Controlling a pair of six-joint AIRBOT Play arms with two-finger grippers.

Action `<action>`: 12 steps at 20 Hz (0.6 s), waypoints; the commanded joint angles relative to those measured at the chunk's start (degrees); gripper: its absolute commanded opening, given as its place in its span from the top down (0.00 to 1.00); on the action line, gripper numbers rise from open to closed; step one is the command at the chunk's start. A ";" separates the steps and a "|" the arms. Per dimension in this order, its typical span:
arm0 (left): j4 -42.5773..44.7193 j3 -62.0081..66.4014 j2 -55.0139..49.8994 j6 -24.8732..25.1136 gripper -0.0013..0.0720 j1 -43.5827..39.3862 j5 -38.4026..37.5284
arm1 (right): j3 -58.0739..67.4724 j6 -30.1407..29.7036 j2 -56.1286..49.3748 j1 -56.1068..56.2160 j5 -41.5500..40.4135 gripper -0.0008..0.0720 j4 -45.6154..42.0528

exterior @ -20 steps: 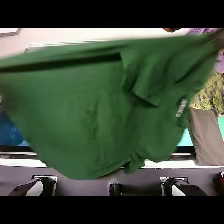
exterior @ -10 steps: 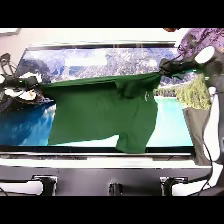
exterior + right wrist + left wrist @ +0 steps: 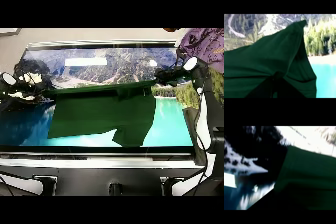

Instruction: Fold the clothes and pants, and hang the long-sleeved shirts on hangers.

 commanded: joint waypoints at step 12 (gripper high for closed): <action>-8.20 -10.12 -1.68 -0.20 0.96 -1.70 -8.02 | -0.02 1.49 -7.37 0.02 8.20 0.95 -4.44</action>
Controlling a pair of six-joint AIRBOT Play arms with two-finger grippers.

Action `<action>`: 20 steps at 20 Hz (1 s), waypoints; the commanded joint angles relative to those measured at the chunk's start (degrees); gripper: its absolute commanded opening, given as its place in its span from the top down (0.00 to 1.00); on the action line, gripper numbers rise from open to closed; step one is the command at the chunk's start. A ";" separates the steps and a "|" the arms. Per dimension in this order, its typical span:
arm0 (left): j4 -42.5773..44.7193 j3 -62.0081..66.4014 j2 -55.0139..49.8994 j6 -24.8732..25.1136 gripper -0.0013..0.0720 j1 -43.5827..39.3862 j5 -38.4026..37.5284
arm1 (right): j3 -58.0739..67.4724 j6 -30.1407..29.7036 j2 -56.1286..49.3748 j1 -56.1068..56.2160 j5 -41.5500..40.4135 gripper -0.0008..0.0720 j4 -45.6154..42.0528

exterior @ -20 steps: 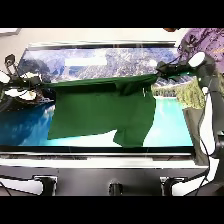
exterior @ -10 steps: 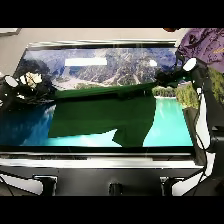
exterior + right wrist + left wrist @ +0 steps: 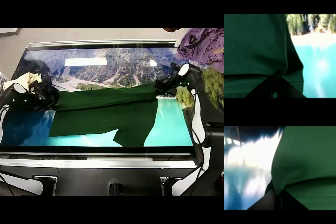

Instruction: Fold the clothes and pants, and hang the long-sleeved shirts on hangers.

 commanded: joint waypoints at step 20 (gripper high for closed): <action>3.87 -9.16 25.05 -1.11 0.24 17.46 -6.58 | -30.29 -15.39 22.73 -12.66 10.73 0.42 11.17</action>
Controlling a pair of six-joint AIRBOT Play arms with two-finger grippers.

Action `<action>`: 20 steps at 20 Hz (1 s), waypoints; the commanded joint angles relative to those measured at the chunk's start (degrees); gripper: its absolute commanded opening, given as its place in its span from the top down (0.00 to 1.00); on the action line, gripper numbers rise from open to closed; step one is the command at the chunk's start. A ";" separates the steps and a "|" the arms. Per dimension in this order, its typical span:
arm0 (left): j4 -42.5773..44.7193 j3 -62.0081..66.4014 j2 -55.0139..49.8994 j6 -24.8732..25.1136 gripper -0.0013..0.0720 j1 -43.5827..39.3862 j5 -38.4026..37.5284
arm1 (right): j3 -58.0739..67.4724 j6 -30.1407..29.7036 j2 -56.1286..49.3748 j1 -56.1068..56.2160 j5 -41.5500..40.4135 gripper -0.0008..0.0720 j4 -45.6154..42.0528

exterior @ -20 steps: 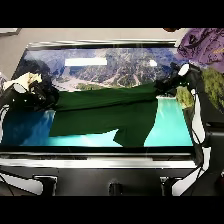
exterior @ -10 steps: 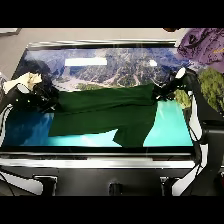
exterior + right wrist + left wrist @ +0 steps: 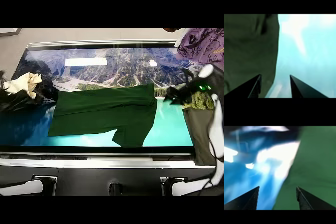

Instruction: Fold the clothes and pants, and hang the long-sleeved shirts on hangers.

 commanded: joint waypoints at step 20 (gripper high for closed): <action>-12.33 -29.68 13.53 5.86 0.24 9.66 4.11 | -52.50 -9.09 20.26 11.17 -29.22 0.95 25.83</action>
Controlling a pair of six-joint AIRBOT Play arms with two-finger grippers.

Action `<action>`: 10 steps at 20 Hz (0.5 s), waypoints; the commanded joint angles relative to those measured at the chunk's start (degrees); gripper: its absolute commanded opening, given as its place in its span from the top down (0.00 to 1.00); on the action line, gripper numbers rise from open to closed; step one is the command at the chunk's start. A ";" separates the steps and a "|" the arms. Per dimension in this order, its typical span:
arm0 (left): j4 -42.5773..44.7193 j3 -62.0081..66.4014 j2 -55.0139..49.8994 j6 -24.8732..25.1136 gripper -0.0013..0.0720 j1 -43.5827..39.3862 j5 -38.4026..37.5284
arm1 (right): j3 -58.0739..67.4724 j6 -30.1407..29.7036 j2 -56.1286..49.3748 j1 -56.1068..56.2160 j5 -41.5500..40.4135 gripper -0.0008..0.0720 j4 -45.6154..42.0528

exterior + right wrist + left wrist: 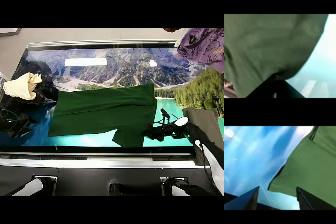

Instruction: Fold the clothes and pants, and hang the long-sleeved shirts on hangers.

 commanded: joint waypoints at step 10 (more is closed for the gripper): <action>-5.81 -10.49 -5.44 10.16 0.25 -0.04 2.95 | 1.75 1.51 7.37 0.39 3.04 0.95 1.53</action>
